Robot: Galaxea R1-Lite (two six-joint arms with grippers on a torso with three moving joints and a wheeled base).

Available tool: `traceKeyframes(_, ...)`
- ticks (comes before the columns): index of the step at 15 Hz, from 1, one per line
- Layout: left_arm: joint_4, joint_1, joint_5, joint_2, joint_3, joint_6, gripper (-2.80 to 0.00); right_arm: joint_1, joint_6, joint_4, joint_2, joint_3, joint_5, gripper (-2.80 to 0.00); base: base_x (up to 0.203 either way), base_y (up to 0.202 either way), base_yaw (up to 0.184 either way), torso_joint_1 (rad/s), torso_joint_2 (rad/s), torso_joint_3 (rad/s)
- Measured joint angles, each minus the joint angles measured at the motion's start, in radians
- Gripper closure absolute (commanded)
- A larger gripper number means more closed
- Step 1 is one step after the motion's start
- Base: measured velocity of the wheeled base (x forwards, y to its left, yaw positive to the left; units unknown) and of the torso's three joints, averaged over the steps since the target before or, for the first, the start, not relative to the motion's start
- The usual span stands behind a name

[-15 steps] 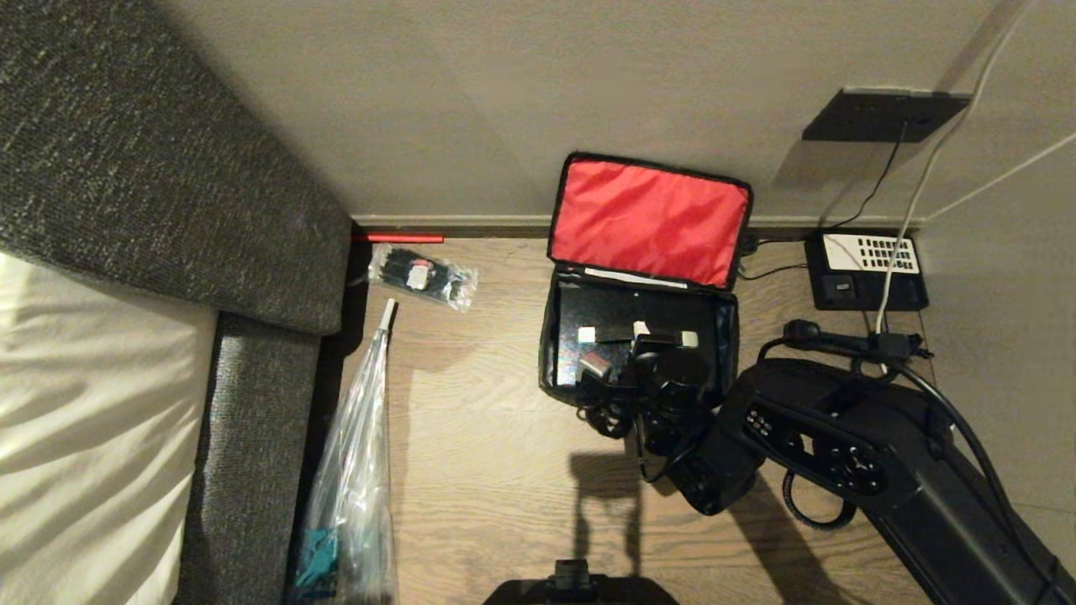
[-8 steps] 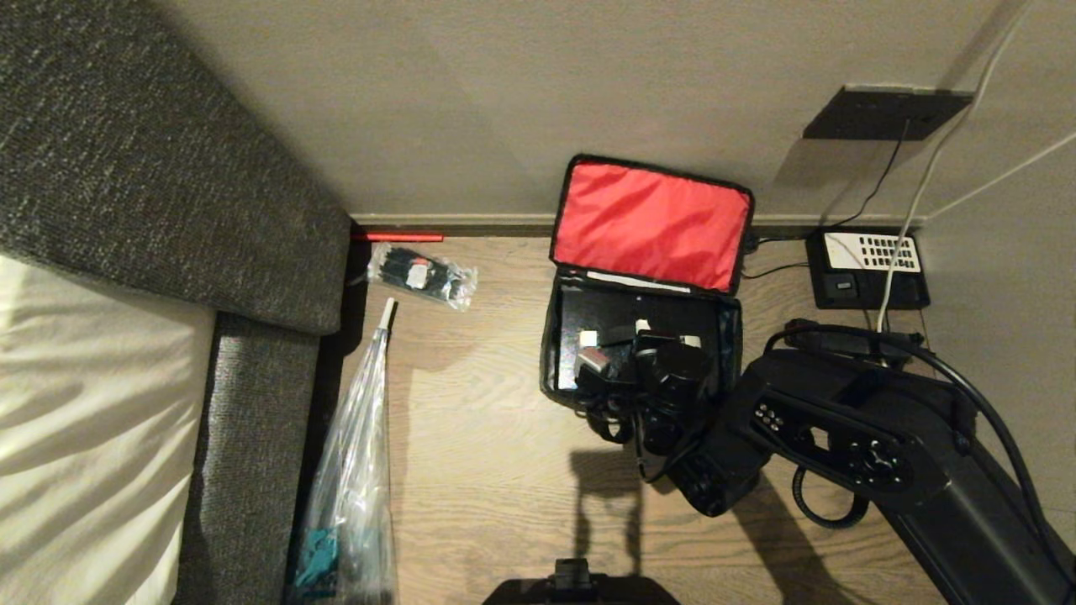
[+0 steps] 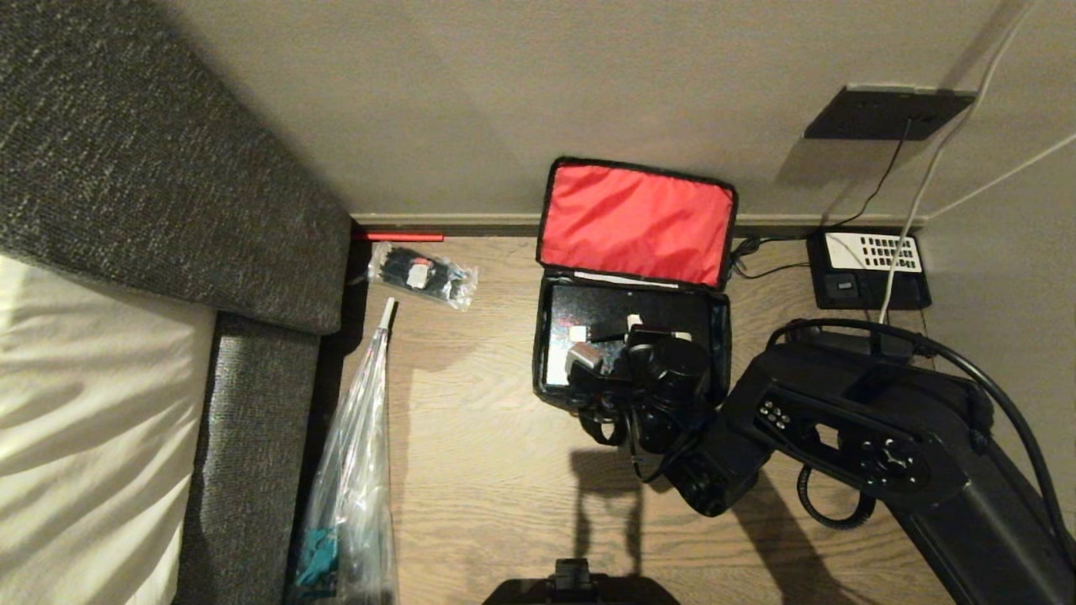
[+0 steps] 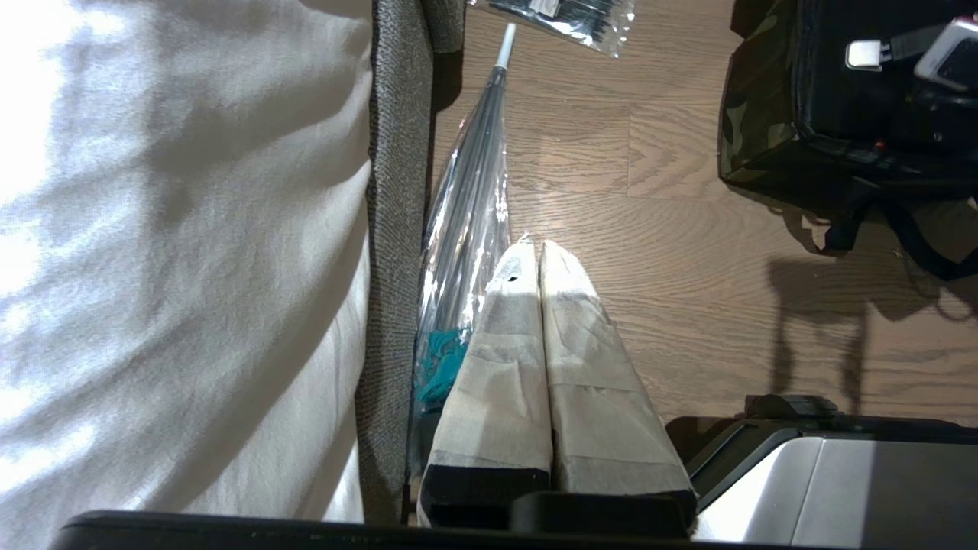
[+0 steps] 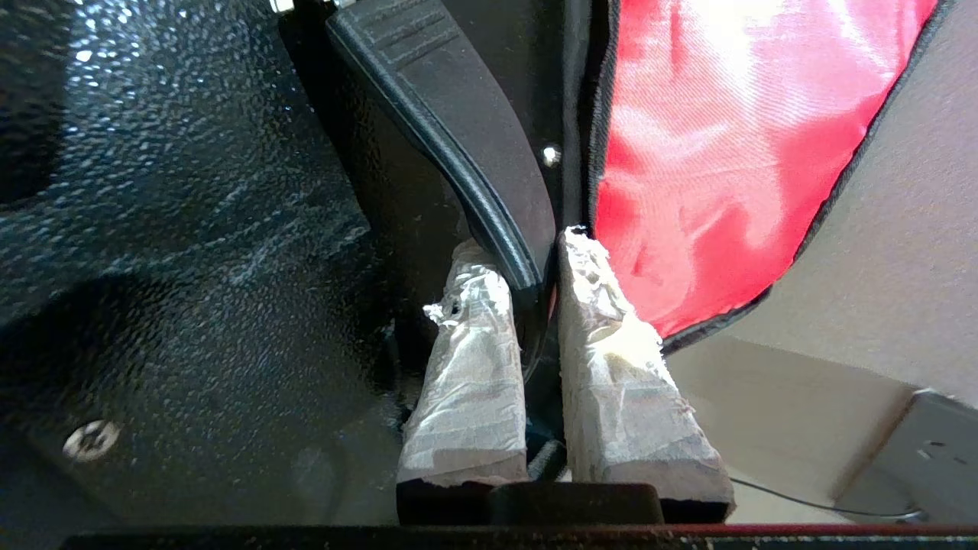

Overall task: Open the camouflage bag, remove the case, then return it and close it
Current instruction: Grip the handle, then lift the black box

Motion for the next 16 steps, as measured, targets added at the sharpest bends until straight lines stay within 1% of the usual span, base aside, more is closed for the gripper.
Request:
traceKeyframes(11, 0.0, 0.0, 0.001, 0.0, 0.0, 0.001, 0.0, 0.039, -0.008, -0.002, -0.063, 0.011, -0.001, 0.0, 0.0, 0.0, 0.0, 0.0, 0.0, 0.0)
traceKeyframes(16, 0.0, 0.0, 0.0, 0.0, 0.0, 0.0, 0.0, 0.075, -0.008, -0.001, -0.082, 0.011, -0.03, 0.0, 0.0, 0.0, 0.0, 0.0, 0.0, 0.0)
